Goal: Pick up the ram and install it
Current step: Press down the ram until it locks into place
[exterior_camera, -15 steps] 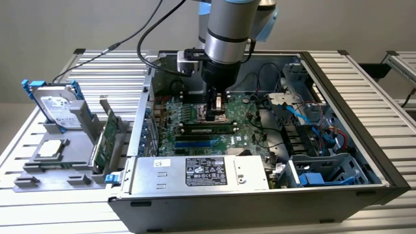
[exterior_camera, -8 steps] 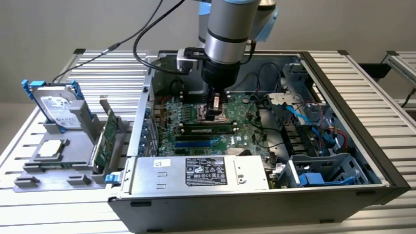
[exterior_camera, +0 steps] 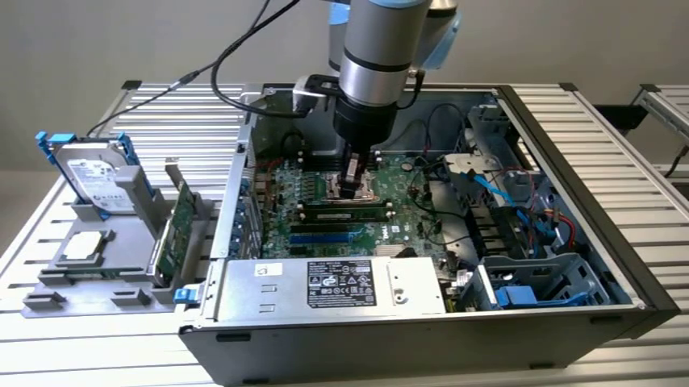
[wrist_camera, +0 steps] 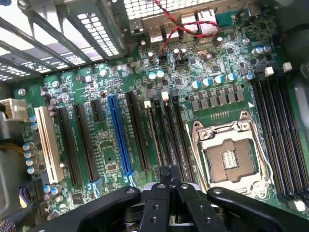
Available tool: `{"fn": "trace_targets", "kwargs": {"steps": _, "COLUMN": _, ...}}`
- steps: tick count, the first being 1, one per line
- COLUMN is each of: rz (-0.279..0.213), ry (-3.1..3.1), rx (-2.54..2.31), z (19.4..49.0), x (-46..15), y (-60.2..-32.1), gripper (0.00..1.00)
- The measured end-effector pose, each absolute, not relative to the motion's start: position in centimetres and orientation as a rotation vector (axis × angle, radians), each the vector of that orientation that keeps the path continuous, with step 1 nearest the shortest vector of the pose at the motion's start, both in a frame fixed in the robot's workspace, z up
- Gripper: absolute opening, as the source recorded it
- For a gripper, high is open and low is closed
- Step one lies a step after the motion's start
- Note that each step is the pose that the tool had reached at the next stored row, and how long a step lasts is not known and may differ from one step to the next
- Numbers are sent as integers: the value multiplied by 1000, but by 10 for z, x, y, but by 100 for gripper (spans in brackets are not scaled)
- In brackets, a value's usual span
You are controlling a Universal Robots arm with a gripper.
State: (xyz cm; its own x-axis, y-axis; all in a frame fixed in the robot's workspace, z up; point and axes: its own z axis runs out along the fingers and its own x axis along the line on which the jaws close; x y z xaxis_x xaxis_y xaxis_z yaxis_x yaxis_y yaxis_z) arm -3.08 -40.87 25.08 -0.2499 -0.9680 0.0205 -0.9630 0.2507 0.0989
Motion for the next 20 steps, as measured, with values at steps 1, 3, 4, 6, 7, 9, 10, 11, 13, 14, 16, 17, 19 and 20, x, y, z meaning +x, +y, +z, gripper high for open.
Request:
{"fn": "trace_targets", "kwargs": {"steps": 1, "rz": -102, "ry": -2436, "rx": 1857, "z": 251, "x": -31, "y": -409, "gripper": 11}}
{"fn": "trace_targets", "kwargs": {"steps": 3, "rz": -103, "ry": -2469, "rx": 1816, "z": 251, "x": -31, "y": -409, "gripper": 11}}
{"fn": "trace_targets", "kwargs": {"steps": 4, "rz": -104, "ry": -2491, "rx": 1787, "z": 251, "x": -31, "y": -409, "gripper": 11}}
{"fn": "trace_targets", "kwargs": {"steps": 6, "rz": -105, "ry": -2516, "rx": 1753, "z": 251, "x": -31, "y": -409, "gripper": 11}}
{"fn": "trace_targets", "kwargs": {"steps": 7, "rz": -106, "ry": -2528, "rx": 1737, "z": 251, "x": -31, "y": -409, "gripper": 11}}
{"fn": "trace_targets", "kwargs": {"steps": 9, "rz": -106, "ry": -2551, "rx": 1705, "z": 251, "x": -31, "y": -409, "gripper": 11}}
{"fn": "trace_targets", "kwargs": {"steps": 10, "rz": -106, "ry": -2561, "rx": 1690, "z": 251, "x": -31, "y": -409, "gripper": 11}}
{"fn": "trace_targets", "kwargs": {"steps": 11, "rz": -105, "ry": -2573, "rx": 1673, "z": 251, "x": -31, "y": -409, "gripper": 11}}
{"fn": "trace_targets", "kwargs": {"steps": 13, "rz": -104, "ry": -2593, "rx": 1643, "z": 251, "x": -31, "y": -409, "gripper": 11}}
{"fn": "trace_targets", "kwargs": {"steps": 14, "rz": -103, "ry": -2603, "rx": 1628, "z": 251, "x": -31, "y": -409, "gripper": 11}}
{"fn": "trace_targets", "kwargs": {"steps": 16, "rz": -100, "ry": -2622, "rx": 1599, "z": 251, "x": -31, "y": -409, "gripper": 11}}
{"fn": "trace_targets", "kwargs": {"steps": 17, "rz": -99, "ry": -2632, "rx": 1584, "z": 251, "x": -31, "y": -409, "gripper": 11}}
{"fn": "trace_targets", "kwargs": {"steps": 19, "rz": -95, "ry": -2651, "rx": 1553, "z": 251, "x": -31, "y": -409, "gripper": 11}}
{"fn": "trace_targets", "kwargs": {"steps": 20, "rz": -93, "ry": -2660, "rx": 1537, "z": 251, "x": -31, "y": -409, "gripper": 11}}
